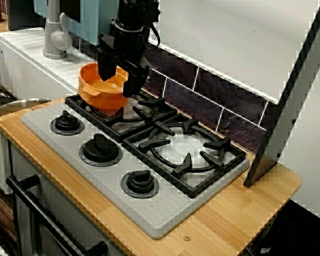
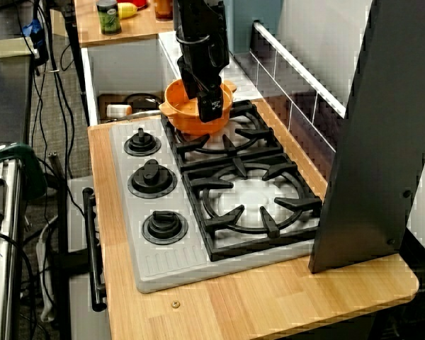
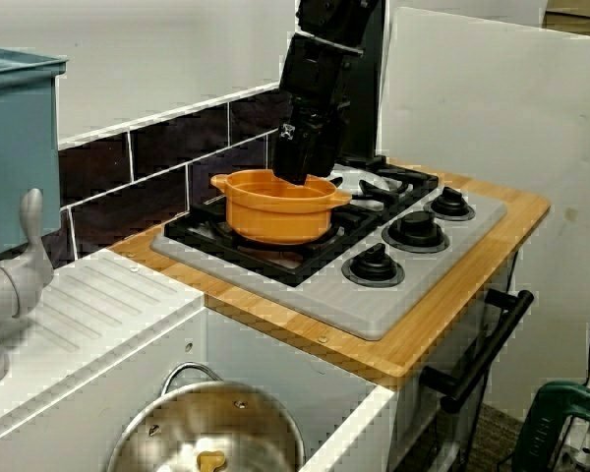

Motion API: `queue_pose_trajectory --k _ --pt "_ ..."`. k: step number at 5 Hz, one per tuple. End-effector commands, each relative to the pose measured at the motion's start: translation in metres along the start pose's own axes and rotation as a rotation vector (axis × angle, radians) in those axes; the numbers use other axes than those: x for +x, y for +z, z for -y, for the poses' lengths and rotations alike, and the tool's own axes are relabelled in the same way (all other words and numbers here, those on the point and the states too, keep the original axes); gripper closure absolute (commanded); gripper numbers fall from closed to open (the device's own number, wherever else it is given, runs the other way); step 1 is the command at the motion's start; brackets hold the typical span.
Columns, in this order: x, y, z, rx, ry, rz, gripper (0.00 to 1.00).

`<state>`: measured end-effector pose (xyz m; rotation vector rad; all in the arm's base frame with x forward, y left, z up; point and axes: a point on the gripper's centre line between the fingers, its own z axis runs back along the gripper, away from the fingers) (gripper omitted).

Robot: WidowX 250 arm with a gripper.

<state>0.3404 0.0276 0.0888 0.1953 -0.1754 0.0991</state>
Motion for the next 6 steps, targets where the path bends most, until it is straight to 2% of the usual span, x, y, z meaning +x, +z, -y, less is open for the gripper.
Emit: queue_pose_trajectory --k 1,5,6 --pt "0.0073 0.0065 -0.0089 0.001 0.024 0.025 0.0" --pt "-0.001 0.0021 -0.0107 0.009 0.04 0.025 0.0" --pt "-0.001 0.0032 -0.0107 0.002 0.052 0.022 1.0"
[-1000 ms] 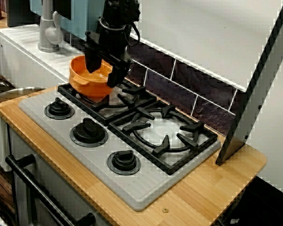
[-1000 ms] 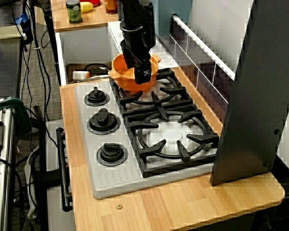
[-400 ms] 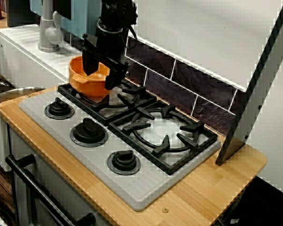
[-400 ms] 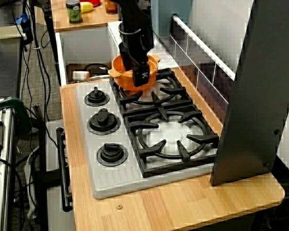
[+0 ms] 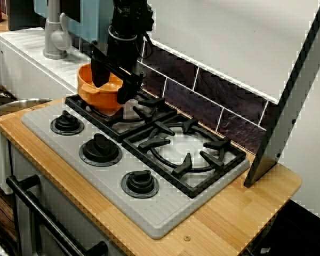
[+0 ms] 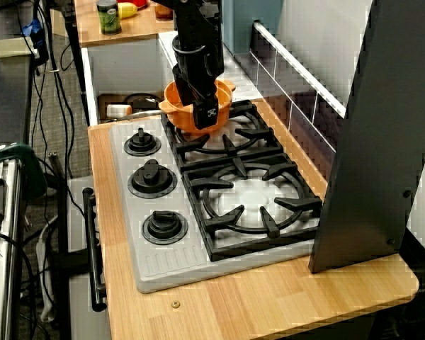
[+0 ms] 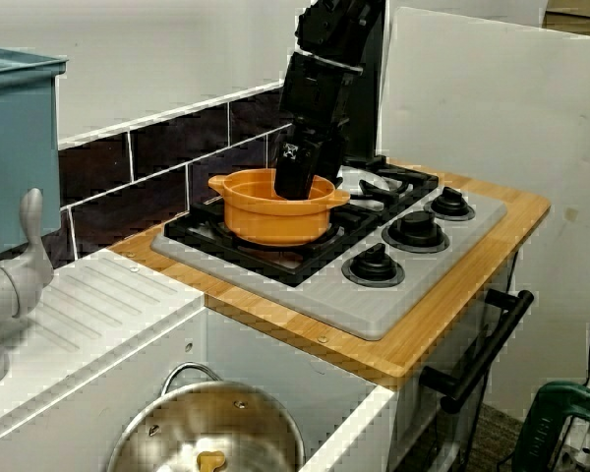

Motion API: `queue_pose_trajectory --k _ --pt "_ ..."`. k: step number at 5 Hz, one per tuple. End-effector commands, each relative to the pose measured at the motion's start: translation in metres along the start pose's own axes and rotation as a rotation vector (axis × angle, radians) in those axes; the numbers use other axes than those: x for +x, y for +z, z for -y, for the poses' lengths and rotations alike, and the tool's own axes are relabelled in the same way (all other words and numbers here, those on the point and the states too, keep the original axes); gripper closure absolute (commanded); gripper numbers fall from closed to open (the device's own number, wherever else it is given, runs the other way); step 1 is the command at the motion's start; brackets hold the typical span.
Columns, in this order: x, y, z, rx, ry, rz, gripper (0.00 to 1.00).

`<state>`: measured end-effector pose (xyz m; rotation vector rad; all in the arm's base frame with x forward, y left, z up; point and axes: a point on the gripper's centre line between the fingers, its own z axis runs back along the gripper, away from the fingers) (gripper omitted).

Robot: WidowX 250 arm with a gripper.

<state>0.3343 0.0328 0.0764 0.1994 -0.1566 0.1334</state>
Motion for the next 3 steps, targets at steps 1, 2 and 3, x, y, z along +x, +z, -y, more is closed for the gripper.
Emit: queue_pose_trajectory --k 1,2,3 --pt "0.0055 0.0185 -0.0072 -0.009 0.027 0.049 1.0" --pt "0.0036 0.0197 -0.0081 -0.011 0.031 0.049 1.0" --pt "0.0016 0.0236 -0.0097 -0.016 0.04 0.048 1.0"
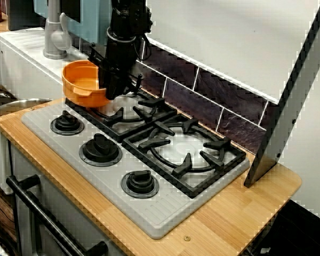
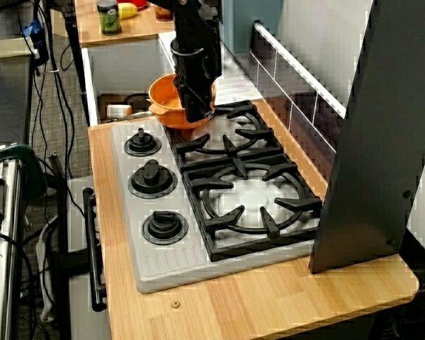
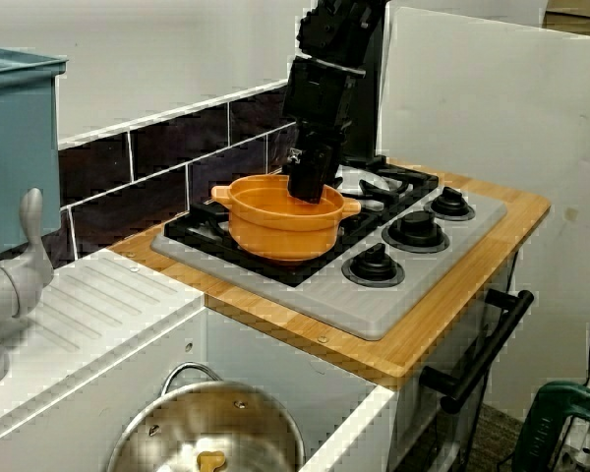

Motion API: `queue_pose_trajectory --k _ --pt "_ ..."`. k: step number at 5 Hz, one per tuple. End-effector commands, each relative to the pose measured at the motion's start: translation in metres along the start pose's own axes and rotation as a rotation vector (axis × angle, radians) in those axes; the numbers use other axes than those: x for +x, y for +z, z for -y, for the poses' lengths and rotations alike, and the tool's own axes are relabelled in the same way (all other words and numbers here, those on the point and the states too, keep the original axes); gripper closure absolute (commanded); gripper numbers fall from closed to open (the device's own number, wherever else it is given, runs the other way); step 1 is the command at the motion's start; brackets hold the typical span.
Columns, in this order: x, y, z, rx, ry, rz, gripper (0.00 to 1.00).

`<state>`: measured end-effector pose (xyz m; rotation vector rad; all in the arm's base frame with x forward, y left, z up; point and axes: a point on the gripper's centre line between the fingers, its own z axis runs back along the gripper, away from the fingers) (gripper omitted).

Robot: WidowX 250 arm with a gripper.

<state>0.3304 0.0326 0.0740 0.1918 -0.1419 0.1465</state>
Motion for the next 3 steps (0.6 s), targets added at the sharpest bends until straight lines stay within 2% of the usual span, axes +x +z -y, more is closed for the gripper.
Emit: queue_pose_trajectory --k 1,2,3 --pt "0.004 0.036 -0.011 -0.014 0.026 0.064 1.0" --pt "0.004 0.051 -0.012 -0.028 0.026 0.041 1.0" --pt "0.004 0.072 -0.012 -0.051 0.032 0.054 1.0"
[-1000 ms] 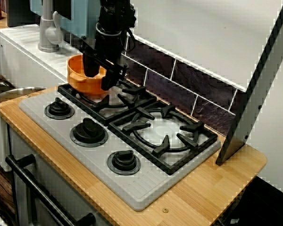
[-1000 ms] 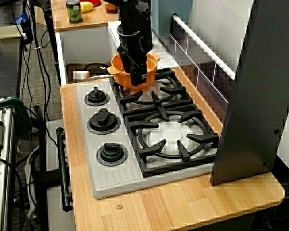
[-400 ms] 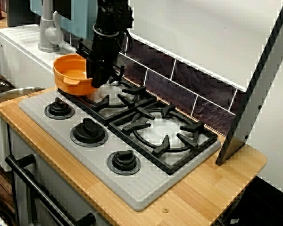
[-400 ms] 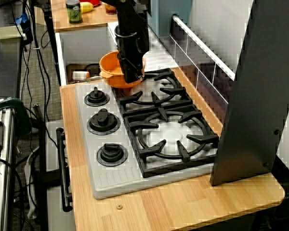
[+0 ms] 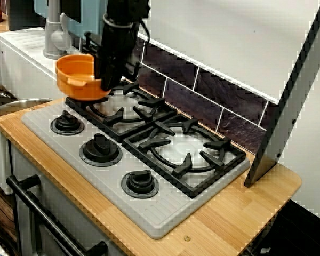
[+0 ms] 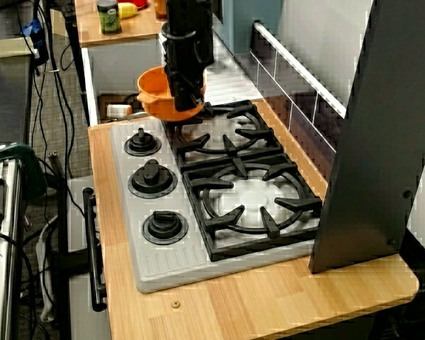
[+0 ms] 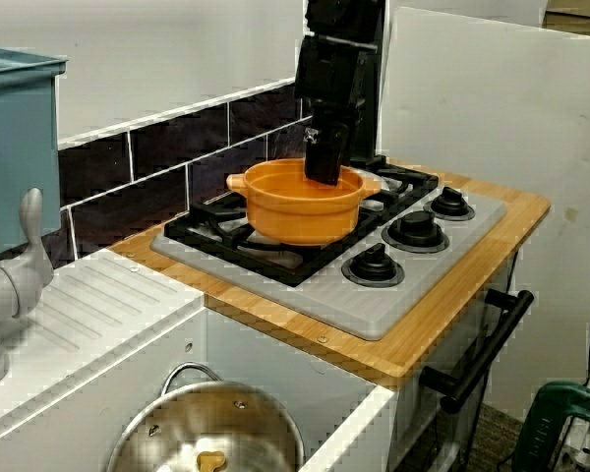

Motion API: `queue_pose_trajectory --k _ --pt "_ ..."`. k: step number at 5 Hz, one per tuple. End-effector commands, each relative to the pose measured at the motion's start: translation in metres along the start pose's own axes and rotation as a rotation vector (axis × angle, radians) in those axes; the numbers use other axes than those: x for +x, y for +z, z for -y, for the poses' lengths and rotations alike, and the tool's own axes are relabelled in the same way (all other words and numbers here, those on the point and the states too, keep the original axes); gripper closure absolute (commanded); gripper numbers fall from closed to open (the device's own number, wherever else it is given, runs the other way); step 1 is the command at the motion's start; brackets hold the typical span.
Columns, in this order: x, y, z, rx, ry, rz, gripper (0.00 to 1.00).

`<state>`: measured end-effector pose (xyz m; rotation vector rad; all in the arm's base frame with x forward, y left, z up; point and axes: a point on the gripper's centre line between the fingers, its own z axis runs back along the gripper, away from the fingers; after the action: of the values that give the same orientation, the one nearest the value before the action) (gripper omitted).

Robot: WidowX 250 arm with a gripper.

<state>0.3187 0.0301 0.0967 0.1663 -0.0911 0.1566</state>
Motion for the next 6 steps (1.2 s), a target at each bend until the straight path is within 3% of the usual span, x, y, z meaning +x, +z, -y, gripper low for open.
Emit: queue_pose_trajectory --k 1,2,3,6 --pt "0.007 0.066 -0.003 -0.058 0.026 0.122 1.0" --pt "0.002 0.082 0.005 -0.088 0.015 0.136 1.0" --pt "-0.01 0.092 0.027 -0.158 -0.026 0.108 1.0" --pt "-0.037 0.099 0.075 -0.229 -0.114 0.078 1.0"
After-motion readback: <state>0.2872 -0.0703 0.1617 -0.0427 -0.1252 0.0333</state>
